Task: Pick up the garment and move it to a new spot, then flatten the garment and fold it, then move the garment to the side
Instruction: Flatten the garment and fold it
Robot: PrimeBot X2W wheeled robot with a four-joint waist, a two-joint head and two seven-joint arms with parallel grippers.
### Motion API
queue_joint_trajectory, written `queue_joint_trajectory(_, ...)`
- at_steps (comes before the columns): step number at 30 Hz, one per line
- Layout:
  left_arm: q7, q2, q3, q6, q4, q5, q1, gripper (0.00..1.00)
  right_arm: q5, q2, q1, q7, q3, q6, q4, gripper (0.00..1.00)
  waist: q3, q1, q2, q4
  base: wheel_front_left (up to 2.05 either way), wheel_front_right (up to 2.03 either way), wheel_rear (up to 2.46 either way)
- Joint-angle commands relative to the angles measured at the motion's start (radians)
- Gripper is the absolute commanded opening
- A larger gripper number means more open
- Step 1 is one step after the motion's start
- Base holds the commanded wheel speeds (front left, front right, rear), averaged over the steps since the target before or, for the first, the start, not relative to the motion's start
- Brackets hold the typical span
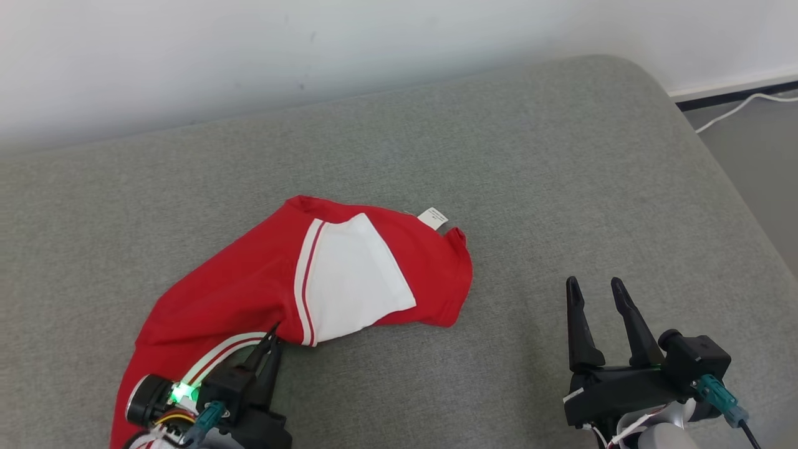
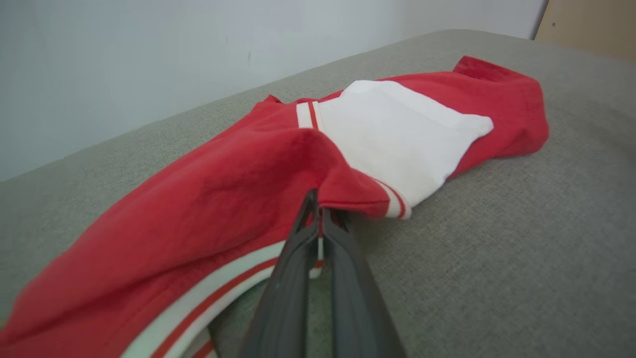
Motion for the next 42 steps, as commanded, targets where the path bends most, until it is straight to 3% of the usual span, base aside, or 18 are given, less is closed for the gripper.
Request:
queue_joint_trajectory(1, -0.005, 0.001, 0.000, -0.003, -0.037, -0.013, 0.025, 0.00, 0.008, -0.002, 0.014, -0.001, -0.003, 0.000, 0.000, 1.00, -0.008, 0.0000, -0.0001, 0.016, 0.00, 0.00, 0.00)
queue_joint_trajectory(10, -0.006, 0.047, 0.023, -0.033, -0.237, -0.048, 0.047, 0.00, 0.004, -0.002, 0.020, -0.001, -0.007, 0.000, 0.005, 1.00, -0.021, 0.0000, -0.0001, 0.083, 0.00, 0.00, 0.00)
queue_joint_trajectory(16, 0.007, 0.092, 0.042, -0.059, -0.247, -0.050, -0.014, 0.00, 0.010, -0.002, 0.008, -0.001, 0.005, 0.000, 0.010, 1.00, -0.021, 0.0000, -0.0001, 0.093, 0.00, 0.00, 0.00)
queue_joint_trajectory(30, 0.028, 0.247, 0.123, -0.115, -0.037, -0.121, -0.249, 0.00, 0.036, -0.002, -0.027, -0.001, 0.021, 0.000, 0.005, 1.00, 0.058, 0.0000, -0.0001, -0.020, 0.00, 0.00, 0.00)
queue_joint_trajectory(42, 0.012, 0.363, 0.080, -0.138, 0.253, -0.154, -0.418, 0.00, 0.054, -0.002, -0.055, -0.001, 0.039, 0.000, 0.001, 1.00, 0.120, 0.0000, -0.0001, -0.088, 0.00, 0.00, 0.00)
